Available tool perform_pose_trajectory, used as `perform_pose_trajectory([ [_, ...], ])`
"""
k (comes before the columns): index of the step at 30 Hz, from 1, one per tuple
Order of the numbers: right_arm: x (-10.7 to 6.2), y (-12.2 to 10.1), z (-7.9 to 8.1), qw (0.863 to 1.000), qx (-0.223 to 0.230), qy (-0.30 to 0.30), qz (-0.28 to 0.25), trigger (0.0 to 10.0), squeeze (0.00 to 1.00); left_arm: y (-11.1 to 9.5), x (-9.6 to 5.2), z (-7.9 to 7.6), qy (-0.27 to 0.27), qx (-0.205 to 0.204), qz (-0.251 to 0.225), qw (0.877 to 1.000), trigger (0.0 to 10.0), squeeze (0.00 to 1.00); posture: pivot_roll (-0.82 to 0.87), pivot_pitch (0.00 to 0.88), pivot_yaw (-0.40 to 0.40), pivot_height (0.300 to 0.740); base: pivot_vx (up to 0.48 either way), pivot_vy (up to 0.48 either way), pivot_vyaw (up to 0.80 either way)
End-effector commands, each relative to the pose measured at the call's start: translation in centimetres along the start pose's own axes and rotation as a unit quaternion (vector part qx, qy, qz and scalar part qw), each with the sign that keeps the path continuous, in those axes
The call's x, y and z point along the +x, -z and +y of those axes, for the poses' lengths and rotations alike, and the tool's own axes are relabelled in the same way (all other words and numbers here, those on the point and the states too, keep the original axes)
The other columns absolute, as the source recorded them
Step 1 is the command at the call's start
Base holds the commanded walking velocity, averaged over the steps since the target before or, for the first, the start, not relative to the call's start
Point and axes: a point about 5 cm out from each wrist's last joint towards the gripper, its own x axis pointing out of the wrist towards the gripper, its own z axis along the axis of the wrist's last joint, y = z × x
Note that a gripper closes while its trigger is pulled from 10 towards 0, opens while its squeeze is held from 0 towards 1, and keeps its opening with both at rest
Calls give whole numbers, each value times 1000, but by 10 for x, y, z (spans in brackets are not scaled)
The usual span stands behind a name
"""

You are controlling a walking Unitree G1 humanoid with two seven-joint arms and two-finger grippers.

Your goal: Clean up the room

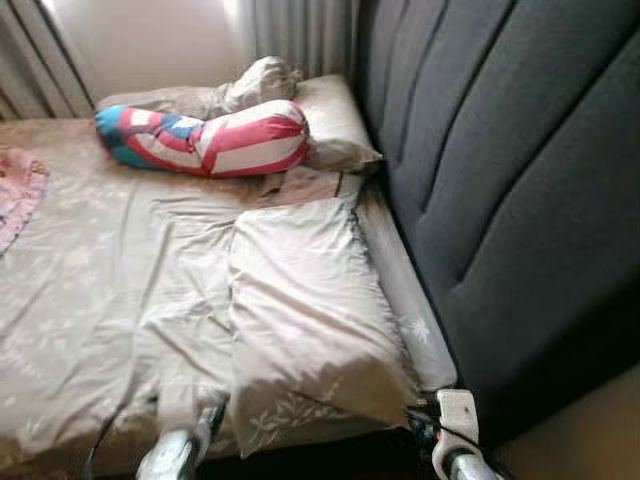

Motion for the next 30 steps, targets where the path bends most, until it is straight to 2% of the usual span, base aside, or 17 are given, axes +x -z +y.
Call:
perform_pose_trajectory([
  [1, 12, -61, -10, 994, -4, 1, -109, 10000, 0, -24, 6, -7, 7, 6, -58, 998, 10000, 0, -38, 0, -2, 740, 0, 0, 0],
  [3, 12, -73, -11, 991, -6, -3, -132, 10000, 0, -31, 6, -9, 8, 9, -83, 996, 10000, 0, -35, 0, 0, 740, 0, 0, 0],
  [8, 9, -74, -13, 988, -9, -7, -156, 10000, 0, -46, 3, -9, 3, 25, -150, 988, 10000, 0, -24, 0, -15, 740, 0, 0, 0],
  [12, 9, -78, -14, 986, -15, -12, -169, 10000, 0, -49, 2, -5, -12, 21, -161, 987, 10000, 0, -51, 0, -20, 740, 0, 0, 0],
  [13, 8, -85, -16, 982, -15, -16, -188, 10000, 0, -51, 1, -4, -17, 14, -174, 985, 10000, 0, -61, 0, -32, 740, 0, 0, 0],
  [19, 5, -101, -18, 972, -35, -39, -228, 10000, 0, -57, -3, -14, -10, 1, -208, 978, 10000, 0, -69, 0, -64, 740, 0, 0, 0],
  [26, 5, -102, -5, 968, -40, -57, -243, 10000, 0, -68, -6, -5, -21, 1, -239, 971, 10000, 0, -41, 0, -50, 740, 0, 0, 0],
  [30, 4, -98, -4, 968, -37, -51, -243, 10000, 0, -69, -11, -2, -14, 9, -250, 968, 10000, 0, -32, 0, -25, 740, 0, 0, 181],
])
